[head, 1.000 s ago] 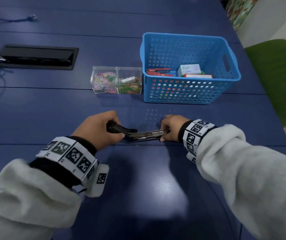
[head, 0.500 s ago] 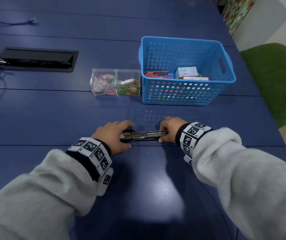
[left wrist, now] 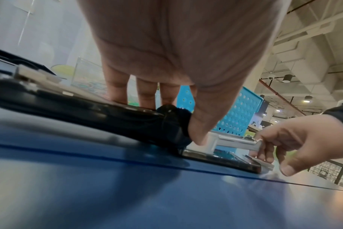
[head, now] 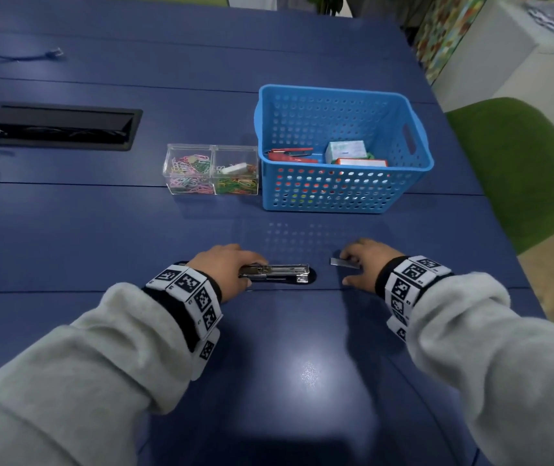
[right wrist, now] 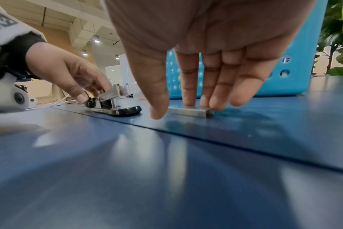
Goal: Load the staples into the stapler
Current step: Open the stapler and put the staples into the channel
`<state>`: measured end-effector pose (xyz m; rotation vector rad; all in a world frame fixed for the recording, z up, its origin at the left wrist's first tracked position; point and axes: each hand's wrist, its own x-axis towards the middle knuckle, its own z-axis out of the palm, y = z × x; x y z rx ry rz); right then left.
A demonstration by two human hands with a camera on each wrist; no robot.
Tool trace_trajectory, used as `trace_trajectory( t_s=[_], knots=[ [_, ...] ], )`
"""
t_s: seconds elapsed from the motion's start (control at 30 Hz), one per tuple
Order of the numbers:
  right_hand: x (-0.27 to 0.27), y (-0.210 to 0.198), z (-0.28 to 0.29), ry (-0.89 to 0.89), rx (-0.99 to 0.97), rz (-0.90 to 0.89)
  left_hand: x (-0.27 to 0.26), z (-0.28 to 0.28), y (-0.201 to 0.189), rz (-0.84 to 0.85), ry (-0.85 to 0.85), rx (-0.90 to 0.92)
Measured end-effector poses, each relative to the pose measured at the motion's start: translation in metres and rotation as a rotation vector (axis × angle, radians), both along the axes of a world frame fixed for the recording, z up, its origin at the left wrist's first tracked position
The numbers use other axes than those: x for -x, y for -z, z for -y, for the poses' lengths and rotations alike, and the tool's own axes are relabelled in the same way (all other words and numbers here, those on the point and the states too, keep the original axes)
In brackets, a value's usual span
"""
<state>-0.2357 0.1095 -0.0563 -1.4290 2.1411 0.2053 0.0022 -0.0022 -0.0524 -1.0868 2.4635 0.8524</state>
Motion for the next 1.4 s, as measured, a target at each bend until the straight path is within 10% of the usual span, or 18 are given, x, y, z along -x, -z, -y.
trace_trajectory(
  t_s=[0.57,0.87,1.4],
  knots=[
    [-0.01,-0.012,0.003,0.062,0.176,0.058,-0.001,0.001,0.003,-0.013,-0.004,-0.006],
    [-0.061,-0.031,0.026,-0.317,0.202,0.068,-0.002,0.001,0.003,-0.007,-0.003,-0.008],
    [-0.072,-0.022,0.032,-0.349,0.112,0.027,-0.002,0.003,0.006,-0.012,0.029,0.028]
  ],
)
